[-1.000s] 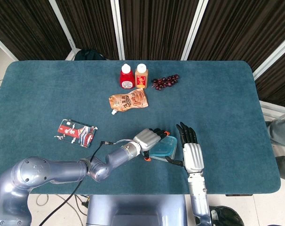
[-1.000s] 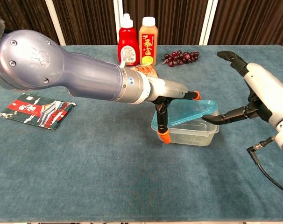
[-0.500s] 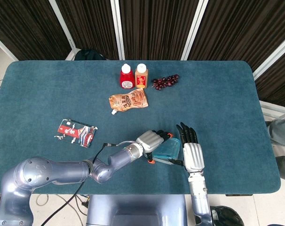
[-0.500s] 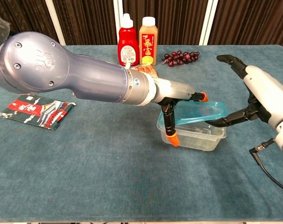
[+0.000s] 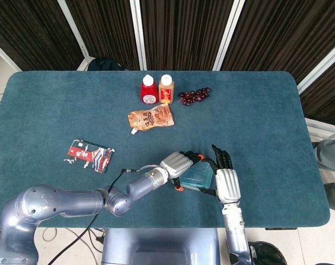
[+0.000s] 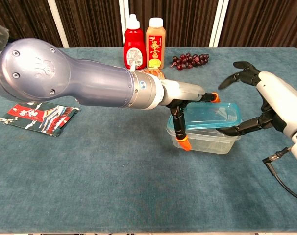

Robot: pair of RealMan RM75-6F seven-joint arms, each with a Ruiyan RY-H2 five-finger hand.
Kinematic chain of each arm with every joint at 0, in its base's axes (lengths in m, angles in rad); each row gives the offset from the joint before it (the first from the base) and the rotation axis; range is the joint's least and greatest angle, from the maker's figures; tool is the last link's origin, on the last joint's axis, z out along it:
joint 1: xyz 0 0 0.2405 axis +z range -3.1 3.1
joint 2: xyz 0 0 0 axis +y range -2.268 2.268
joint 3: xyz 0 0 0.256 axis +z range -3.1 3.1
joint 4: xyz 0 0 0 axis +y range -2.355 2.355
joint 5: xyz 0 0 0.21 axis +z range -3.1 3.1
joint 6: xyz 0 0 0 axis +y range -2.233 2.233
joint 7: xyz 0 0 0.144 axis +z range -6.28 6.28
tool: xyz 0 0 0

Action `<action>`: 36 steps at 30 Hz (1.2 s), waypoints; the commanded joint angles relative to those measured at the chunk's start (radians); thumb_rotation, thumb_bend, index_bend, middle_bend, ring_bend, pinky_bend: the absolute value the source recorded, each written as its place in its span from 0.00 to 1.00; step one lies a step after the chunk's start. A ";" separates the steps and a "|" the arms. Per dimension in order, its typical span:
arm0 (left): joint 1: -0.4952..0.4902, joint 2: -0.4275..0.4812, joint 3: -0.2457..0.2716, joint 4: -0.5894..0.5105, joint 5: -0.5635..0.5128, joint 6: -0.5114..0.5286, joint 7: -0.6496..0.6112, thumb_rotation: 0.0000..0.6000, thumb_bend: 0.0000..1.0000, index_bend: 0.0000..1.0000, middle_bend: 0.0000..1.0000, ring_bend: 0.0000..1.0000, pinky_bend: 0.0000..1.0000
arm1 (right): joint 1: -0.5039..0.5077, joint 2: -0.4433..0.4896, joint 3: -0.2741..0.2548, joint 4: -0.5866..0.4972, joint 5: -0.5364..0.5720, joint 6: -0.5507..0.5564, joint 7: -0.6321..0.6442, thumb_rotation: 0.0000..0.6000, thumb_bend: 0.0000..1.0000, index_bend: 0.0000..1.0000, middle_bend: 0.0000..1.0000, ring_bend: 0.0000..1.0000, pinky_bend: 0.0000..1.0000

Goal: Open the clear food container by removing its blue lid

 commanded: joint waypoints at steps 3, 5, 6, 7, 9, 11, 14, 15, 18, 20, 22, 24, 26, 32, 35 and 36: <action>-0.003 0.018 0.007 -0.014 -0.004 -0.015 0.008 1.00 0.00 0.00 0.00 0.00 0.10 | -0.001 0.000 0.004 -0.001 0.010 -0.003 0.004 1.00 0.22 0.41 0.06 0.00 0.00; -0.006 0.031 0.013 -0.024 -0.009 -0.025 0.011 1.00 0.00 0.00 0.00 0.00 0.08 | -0.001 0.001 0.004 -0.001 0.009 -0.004 0.003 1.00 0.24 0.42 0.06 0.00 0.00; -0.007 0.037 0.015 -0.028 -0.011 -0.030 0.012 1.00 0.00 0.00 0.00 0.00 0.08 | -0.001 0.002 0.004 -0.001 0.009 -0.004 0.003 1.00 0.24 0.42 0.06 0.00 0.00; -0.009 0.044 0.018 -0.034 -0.013 -0.035 0.014 1.00 0.00 0.00 0.00 0.00 0.07 | -0.002 0.001 0.003 -0.001 0.010 -0.004 0.003 1.00 0.24 0.42 0.06 0.00 0.00; -0.010 0.053 0.022 -0.044 -0.019 -0.035 0.014 1.00 0.00 0.00 0.00 0.00 0.07 | -0.002 0.000 0.001 -0.002 0.010 -0.005 0.001 1.00 0.24 0.43 0.06 0.00 0.00; -0.010 0.058 0.023 -0.052 -0.021 -0.033 0.013 1.00 0.00 0.00 0.00 0.00 0.07 | -0.002 -0.002 -0.002 -0.002 0.009 -0.006 -0.004 1.00 0.25 0.44 0.07 0.00 0.00; -0.011 0.064 0.025 -0.060 -0.020 -0.031 0.013 1.00 0.00 0.00 0.00 0.00 0.07 | -0.001 -0.004 -0.003 0.000 0.011 -0.008 -0.010 1.00 0.35 0.48 0.07 0.00 0.00; -0.011 0.065 0.025 -0.062 -0.019 -0.030 0.013 1.00 0.00 0.00 0.00 0.00 0.07 | -0.001 -0.005 -0.002 0.000 0.013 -0.009 -0.011 1.00 0.37 0.49 0.07 0.00 0.00; -0.009 0.074 0.023 -0.074 -0.014 -0.025 0.011 1.00 0.00 0.00 0.00 0.00 0.07 | -0.001 -0.006 0.000 -0.001 0.018 -0.012 -0.015 1.00 0.48 0.52 0.08 0.00 0.00; -0.008 0.082 0.023 -0.084 -0.009 -0.021 0.010 1.00 0.00 0.00 0.00 0.00 0.07 | -0.001 -0.006 0.000 -0.003 0.022 -0.014 -0.019 1.00 0.55 0.53 0.08 0.00 0.00; -0.006 0.093 0.022 -0.095 -0.004 -0.017 0.008 1.00 0.00 0.00 0.00 0.00 0.07 | -0.002 -0.006 -0.001 -0.004 0.024 -0.015 -0.023 1.00 0.60 0.54 0.08 0.00 0.00; -0.002 0.110 0.022 -0.113 0.002 -0.013 0.008 1.00 0.00 0.00 0.00 0.00 0.07 | -0.002 -0.005 -0.002 -0.005 0.024 -0.016 -0.028 1.00 0.64 0.55 0.08 0.00 0.00; 0.001 0.126 0.021 -0.130 0.010 -0.007 0.007 1.00 0.00 0.00 0.00 0.00 0.06 | -0.002 -0.005 -0.001 -0.006 0.025 -0.015 -0.031 1.00 0.66 0.56 0.08 0.00 0.00; 0.013 0.167 0.018 -0.170 0.023 0.015 0.005 1.00 0.00 0.00 0.00 0.00 0.06 | 0.000 -0.005 0.001 -0.007 0.023 -0.013 -0.039 1.00 0.69 0.60 0.09 0.00 0.00; 0.020 0.184 0.014 -0.187 0.028 0.030 0.003 1.00 0.00 0.00 0.00 0.00 0.06 | 0.000 -0.003 0.002 -0.007 0.020 -0.010 -0.038 1.00 0.70 0.61 0.09 0.00 0.00; 0.022 0.190 0.013 -0.192 0.031 0.035 0.003 1.00 0.00 0.00 0.00 0.00 0.06 | 0.000 -0.003 0.004 -0.008 0.019 -0.009 -0.037 1.00 0.70 0.61 0.09 0.00 0.00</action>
